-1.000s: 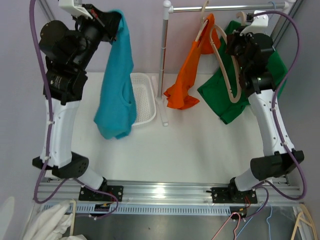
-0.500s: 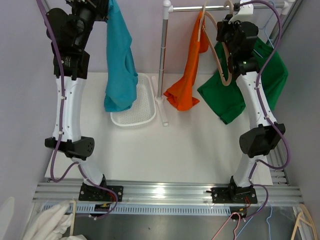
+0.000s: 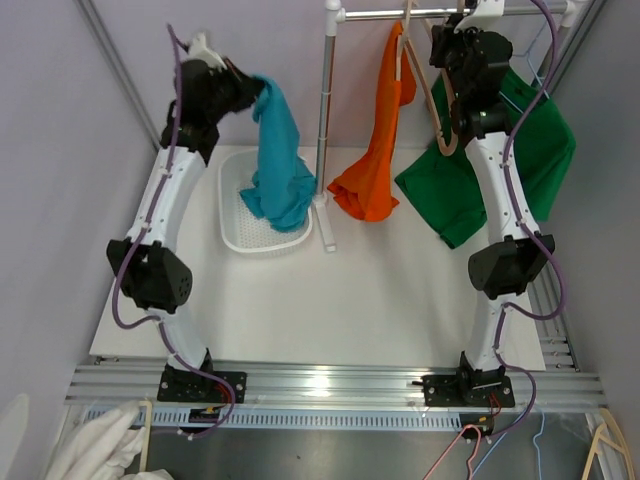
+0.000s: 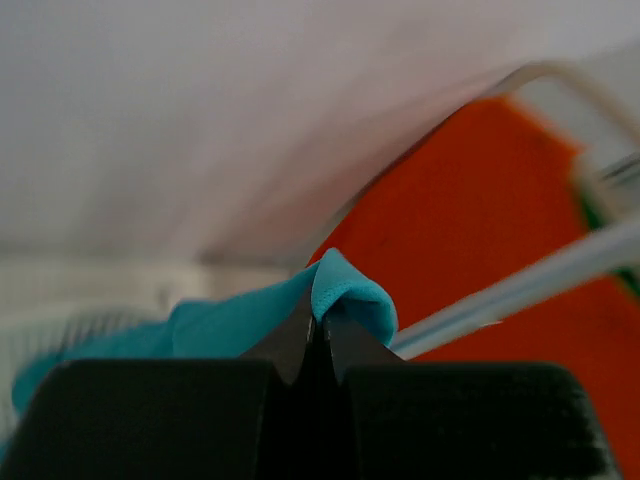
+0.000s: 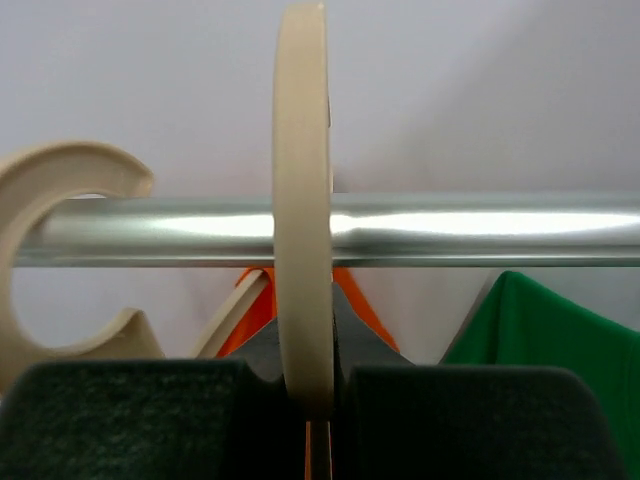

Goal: Remove the t-shirt from the hanger

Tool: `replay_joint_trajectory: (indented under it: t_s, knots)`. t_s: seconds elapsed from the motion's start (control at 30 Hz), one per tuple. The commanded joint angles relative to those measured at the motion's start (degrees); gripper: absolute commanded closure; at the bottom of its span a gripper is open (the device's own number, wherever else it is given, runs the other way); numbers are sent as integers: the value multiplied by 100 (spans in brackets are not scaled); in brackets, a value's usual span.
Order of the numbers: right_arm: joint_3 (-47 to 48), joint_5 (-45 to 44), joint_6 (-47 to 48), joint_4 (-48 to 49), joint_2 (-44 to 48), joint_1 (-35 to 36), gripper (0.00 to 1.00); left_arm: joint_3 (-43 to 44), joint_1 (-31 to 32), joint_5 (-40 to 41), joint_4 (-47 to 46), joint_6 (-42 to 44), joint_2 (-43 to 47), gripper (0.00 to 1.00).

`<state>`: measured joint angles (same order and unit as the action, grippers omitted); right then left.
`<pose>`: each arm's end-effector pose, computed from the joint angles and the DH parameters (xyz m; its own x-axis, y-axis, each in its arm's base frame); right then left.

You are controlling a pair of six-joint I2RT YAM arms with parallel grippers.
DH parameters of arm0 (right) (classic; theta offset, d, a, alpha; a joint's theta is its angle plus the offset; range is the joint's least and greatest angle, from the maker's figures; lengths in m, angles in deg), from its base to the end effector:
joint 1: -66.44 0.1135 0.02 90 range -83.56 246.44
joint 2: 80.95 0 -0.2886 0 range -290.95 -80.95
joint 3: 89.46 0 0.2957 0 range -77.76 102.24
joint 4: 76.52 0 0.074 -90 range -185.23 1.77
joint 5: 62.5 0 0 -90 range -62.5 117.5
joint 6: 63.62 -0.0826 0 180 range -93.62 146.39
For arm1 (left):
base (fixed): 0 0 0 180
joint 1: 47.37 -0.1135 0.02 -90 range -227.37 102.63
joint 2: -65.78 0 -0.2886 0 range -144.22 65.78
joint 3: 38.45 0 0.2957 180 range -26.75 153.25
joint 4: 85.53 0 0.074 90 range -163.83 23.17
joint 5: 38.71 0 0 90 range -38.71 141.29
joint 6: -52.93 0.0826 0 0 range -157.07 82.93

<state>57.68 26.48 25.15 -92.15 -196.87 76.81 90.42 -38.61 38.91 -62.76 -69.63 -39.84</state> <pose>0.5411 0.0975 0.5684 0.2608 0.0695 -0.9629 -0.1687 0.9853 0.0255 0.5153 -0.0973 0.5095 -0.1871 -0.5030 -0.8438 0.3084 0.7854 -0.5366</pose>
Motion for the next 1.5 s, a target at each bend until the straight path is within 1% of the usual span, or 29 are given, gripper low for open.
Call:
replay_joint_trajectory:
  t_s: [0.0, 0.07, 0.17, 0.23, 0.27, 0.3, 0.33, 0.4, 0.43, 0.47, 0.5, 0.53, 0.57, 0.6, 0.67, 0.77, 0.8, 0.87, 0.9, 0.97, 1.0, 1.07, 1.1, 1.13, 1.2, 1.3, 1.33, 1.37, 1.47]
  knots:
    - [220, 31, 18, -143, -177, 9, 100, -1036, -40, 516, 922, -892, -222, 99]
    - [176, 14, 18, -266, -168, 0, 96, -1441, -110, 666, 1221, -1155, -213, 99]
    - [45, 22, 62, -381, -98, 0, 96, -1828, -295, 755, 1257, -1366, -126, 99]
    - [18, 31, 97, -486, -45, -9, 85, -1777, -487, 607, 1327, -1429, -169, 99]
    - [0, 14, 97, -530, -19, 0, 75, -1715, -541, 466, 1397, -1420, -308, 90]
    - [-17, -47, 97, -574, 68, -9, 58, -1453, -585, 326, 1702, -1385, -397, 78]
    - [-78, -117, 97, -705, 148, -9, 55, -1181, -611, 133, 1845, -1263, -467, 48]
    - [-289, -397, 97, -759, 349, -35, 53, -968, -577, 262, 2239, -1218, -460, 6]
    - [-586, -478, 71, -750, 638, -53, 53, -846, -490, 306, 2398, -992, -346, 0]
    - [-736, -513, 1, -750, 789, -122, 53, -853, -410, 594, 2461, -920, -188, 1]
    - [-825, -522, -200, -881, 929, -167, 48, -1123, -201, 849, 2496, -850, 248, 1]
    - [-878, -357, -263, -986, 1157, -228, 44, -1282, -77, 1043, 2314, -657, 522, 1]
    - [-931, -347, -298, -1083, 1255, -316, 39, -1414, 55, 1584, 2225, -569, 804, 0]
    - [-957, -381, -377, -1241, 1352, -351, 33, -1738, 309, 1851, 2120, -472, 1311, 1]
    - [-1089, -329, -465, -1374, 1641, -491, 31, -1846, 521, 2334, 1873, -199, 1710, 0]
    - [-1474, -92, -623, -1453, 2071, -650, 30, -1662, 899, 2670, 1925, 143, 2115, 1]
    - [-1624, -40, -650, -1358, 2186, -772, 30, -1470, 1091, 2906, 1943, 240, 2168, 1]
    - [-2002, -12, -676, -1060, 2450, -922, 30, -1451, 1277, 3031, 1821, 486, 2318, 0]
    - [-2212, -4, -694, -901, 2451, -1140, 30, -1468, 1443, 3075, 1750, 531, 2379, 1]
    - [-2057, 214, -764, -1013, 2294, -1396, 30, -1512, 1620, 3075, 1531, 645, 2458, 0]
    - [-1726, 285, -738, -1240, 2049, -1537, 30, -1547, 1821, 3058, 1295, 724, 2459, 1]
    - [-1469, 260, -581, -1365, 1846, -1626, 29, -1582, 2077, 3241, 1065, 1031, 2450, 0]
    - [-1372, 173, -501, -1409, 1706, -1652, 29, -1652, 2321, 3294, 707, 1197, 2441, 1]
    - [-1197, 120, -440, -1418, 1643, -1687, 29, -1662, 2437, 3451, 547, 1477, 2433, 1]
    - [-1020, 110, -369, -1436, 1511, -1775, 29, -1627, 2622, 3462, 327, 1664, 2328, 0]
    - [-354, 356, -413, -1584, 1056, -2047, 30, -1434, 2632, 3225, 326, 1691, 2135, 0]
    - [-351, 409, -413, -1629, 941, -2048, 30, -1451, 2640, 3225, 282, 1709, 2099, 1]
    - [-55, 461, -421, -1681, 835, -2135, 32, -1459, 2632, 3181, 229, 1726, 2081, 1]
    - [202, 602, -413, -1638, 536, -2241, 32, -1521, 2640, 3198, 1, 1832, 2020, 0]
